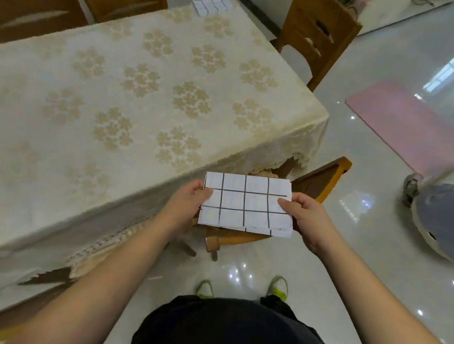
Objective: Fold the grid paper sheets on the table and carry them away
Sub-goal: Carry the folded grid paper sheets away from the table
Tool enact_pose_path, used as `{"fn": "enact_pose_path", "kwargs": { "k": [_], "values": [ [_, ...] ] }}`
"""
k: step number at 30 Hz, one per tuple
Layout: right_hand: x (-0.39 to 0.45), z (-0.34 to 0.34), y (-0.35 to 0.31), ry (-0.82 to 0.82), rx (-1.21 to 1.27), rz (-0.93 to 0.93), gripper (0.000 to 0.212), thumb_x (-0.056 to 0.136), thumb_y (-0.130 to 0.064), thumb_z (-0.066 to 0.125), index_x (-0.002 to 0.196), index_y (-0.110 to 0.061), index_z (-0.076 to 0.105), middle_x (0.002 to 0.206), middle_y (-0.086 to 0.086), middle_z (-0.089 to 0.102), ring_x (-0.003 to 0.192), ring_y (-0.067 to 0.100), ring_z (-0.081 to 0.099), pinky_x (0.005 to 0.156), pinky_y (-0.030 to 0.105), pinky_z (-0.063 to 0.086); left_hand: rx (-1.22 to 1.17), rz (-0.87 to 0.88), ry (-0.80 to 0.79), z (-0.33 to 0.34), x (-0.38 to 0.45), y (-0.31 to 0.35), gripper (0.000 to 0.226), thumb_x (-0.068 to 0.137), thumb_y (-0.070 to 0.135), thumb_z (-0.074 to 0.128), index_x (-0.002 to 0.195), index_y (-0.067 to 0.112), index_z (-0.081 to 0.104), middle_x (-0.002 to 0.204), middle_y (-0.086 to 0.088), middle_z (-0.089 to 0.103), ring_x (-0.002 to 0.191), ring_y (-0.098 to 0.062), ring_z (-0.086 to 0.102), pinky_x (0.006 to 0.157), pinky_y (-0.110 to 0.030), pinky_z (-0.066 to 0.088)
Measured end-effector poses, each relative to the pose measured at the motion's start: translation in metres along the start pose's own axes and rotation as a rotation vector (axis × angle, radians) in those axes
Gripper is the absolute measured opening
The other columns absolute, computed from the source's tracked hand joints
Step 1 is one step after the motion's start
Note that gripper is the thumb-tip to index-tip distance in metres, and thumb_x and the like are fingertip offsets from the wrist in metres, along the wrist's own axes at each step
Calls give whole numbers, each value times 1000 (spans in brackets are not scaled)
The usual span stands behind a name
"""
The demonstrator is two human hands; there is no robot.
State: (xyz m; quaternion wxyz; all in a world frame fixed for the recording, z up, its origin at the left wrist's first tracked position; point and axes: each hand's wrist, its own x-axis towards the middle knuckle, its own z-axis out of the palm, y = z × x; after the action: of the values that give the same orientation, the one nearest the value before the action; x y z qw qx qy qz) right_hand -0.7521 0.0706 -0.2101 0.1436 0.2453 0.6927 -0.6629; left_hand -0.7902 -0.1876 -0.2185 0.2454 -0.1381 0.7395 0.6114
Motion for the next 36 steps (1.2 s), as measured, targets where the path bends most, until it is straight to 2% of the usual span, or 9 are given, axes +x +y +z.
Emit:
{"fn": "enact_pose_path", "kwargs": {
  "k": [7, 10, 14, 19, 23, 25, 28, 32, 36],
  "values": [
    [47, -35, -25, -227, -124, -33, 5, 92, -16, 62, 91, -13, 65, 95, 10, 73, 79, 23, 71, 53, 24, 53, -75, 8, 208, 39, -14, -1, 12, 96, 24, 56, 97, 14, 63, 98, -12, 72, 89, -27, 69, 76, -43, 56],
    [62, -53, -33, -304, -142, -27, 3, 91, -16, 64, 90, -14, 66, 91, 9, 75, 82, 25, 72, 65, 34, 56, -150, 4, 290, 62, -21, 0, 14, 95, 22, 58, 100, 9, 63, 100, -19, 71, 90, -31, 69, 79, -46, 57],
    [75, -71, -42, -380, -182, -51, 3, 90, -14, 65, 89, -11, 67, 89, 9, 75, 86, 30, 71, 73, 39, 57, -196, 25, 376, 87, -31, -2, 5, 95, 18, 60, 96, 15, 63, 83, -4, 74, 79, -20, 70, 70, -35, 56],
    [90, -80, -53, -450, -227, -43, 15, 90, -18, 65, 100, -6, 66, 96, 16, 74, 91, 39, 69, 83, 60, 53, -252, 15, 390, 100, -35, 0, 16, 94, 13, 60, 108, 5, 63, 96, -14, 74, 91, -27, 70, 81, -40, 55],
    [111, -79, -63, -480, -262, -39, 20, 90, -18, 65, 104, -4, 65, 97, 12, 74, 91, 31, 71, 86, 52, 55, -279, -12, 412, 100, -17, 3, 12, 94, 15, 61, 104, 10, 65, 95, -15, 74, 90, -29, 71, 82, -44, 57],
    [122, -78, -69, -487, -273, -51, 17, 91, -17, 64, 103, -5, 66, 95, 12, 75, 90, 31, 71, 77, 44, 60, -284, -18, 431, 100, -4, 8, 7, 94, 15, 61, 98, 14, 66, 88, -9, 75, 81, -21, 70, 73, -34, 57],
    [141, -78, -79, -487, -271, -41, 16, 91, -17, 65, 102, -7, 66, 91, 8, 76, 84, 25, 73, 63, 30, 59, -273, -18, 417, 98, 18, 15, 6, 93, 25, 62, 93, 23, 67, 96, -18, 71, 84, -26, 67, 75, -41, 52],
    [165, -84, -93, -466, -300, -15, 19, 91, -19, 65, 105, -7, 65, 97, 9, 75, 91, 26, 72, 84, 43, 58, -303, -26, 385, 101, 46, 30, 14, 95, 24, 59, 105, 18, 66, 101, -6, 74, 97, -24, 69, 90, -43, 53],
    [184, -98, -105, -434, -284, -22, 21, 90, -23, 65, 106, -9, 66, 103, 19, 71, 100, 44, 65, 90, 62, 49, -299, 11, 363, 113, 70, 49, 17, 96, 20, 56, 110, 12, 64, 99, -4, 73, 95, -17, 69, 82, -31, 52]
  ]
}}
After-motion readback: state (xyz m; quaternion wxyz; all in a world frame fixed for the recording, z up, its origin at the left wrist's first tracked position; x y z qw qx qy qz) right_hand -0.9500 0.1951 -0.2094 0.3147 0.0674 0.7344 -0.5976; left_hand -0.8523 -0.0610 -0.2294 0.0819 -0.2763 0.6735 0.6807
